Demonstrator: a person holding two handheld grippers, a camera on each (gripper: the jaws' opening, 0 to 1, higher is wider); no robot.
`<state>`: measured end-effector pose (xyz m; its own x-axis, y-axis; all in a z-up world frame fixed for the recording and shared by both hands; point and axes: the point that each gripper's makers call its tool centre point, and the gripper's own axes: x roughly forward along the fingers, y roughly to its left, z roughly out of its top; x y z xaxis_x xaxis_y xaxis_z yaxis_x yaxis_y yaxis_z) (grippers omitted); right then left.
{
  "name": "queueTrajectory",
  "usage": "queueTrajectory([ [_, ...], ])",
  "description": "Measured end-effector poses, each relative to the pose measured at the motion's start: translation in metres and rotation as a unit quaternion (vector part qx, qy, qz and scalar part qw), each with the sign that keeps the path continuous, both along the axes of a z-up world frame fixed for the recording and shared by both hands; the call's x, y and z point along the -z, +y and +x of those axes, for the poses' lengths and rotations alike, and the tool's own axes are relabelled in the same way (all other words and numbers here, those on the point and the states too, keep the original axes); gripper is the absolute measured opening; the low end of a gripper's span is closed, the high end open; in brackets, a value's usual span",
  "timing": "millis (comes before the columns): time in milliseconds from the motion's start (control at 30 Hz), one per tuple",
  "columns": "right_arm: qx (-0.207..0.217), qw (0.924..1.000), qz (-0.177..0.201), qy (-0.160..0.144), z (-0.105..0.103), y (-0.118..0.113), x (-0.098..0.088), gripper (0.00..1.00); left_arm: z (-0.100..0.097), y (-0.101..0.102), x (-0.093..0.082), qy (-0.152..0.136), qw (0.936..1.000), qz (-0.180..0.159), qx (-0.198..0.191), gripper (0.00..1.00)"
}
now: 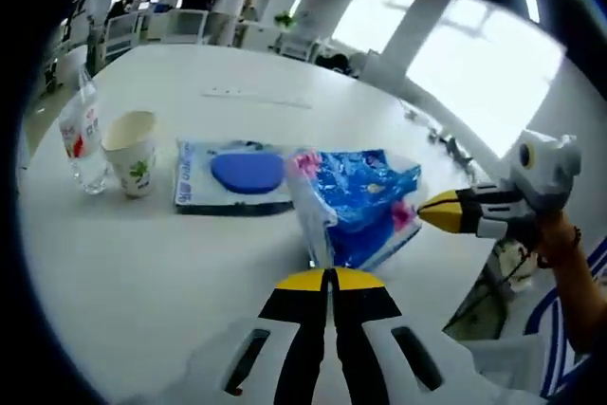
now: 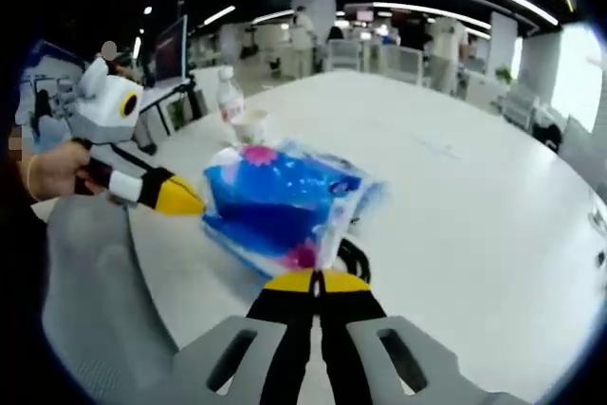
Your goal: Arrange the tabletop items into an orderly group along one side of the table until the central work area is clear of visible clutter.
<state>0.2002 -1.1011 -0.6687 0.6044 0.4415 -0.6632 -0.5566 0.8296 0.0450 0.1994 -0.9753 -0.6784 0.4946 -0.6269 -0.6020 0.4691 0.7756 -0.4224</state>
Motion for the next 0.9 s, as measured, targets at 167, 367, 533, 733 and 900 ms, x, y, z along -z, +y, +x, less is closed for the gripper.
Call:
queueTrajectory([
  [167,0.011,0.9999,-0.012,-0.004,0.004,-0.014,-0.004,0.00,0.008,-0.012,-0.003,-0.004,0.9999,-0.003,0.009,0.00],
  [367,0.027,0.9994,-0.021,-0.007,0.008,-0.027,-0.008,0.00,0.017,-0.028,-0.006,-0.006,0.9997,-0.009,0.022,0.00],
  [533,0.042,0.9989,-0.020,-0.009,0.010,-0.039,-0.010,0.00,0.024,-0.040,-0.004,-0.002,0.9996,-0.016,0.023,0.00],
  [733,0.056,0.9980,-0.025,-0.013,0.016,-0.055,-0.010,0.00,0.032,-0.054,-0.002,0.004,0.9994,-0.027,0.023,0.00],
  [900,0.066,0.9973,-0.028,-0.013,0.021,-0.064,-0.008,0.00,0.040,-0.065,0.003,0.011,0.9991,-0.035,0.020,0.00],
])
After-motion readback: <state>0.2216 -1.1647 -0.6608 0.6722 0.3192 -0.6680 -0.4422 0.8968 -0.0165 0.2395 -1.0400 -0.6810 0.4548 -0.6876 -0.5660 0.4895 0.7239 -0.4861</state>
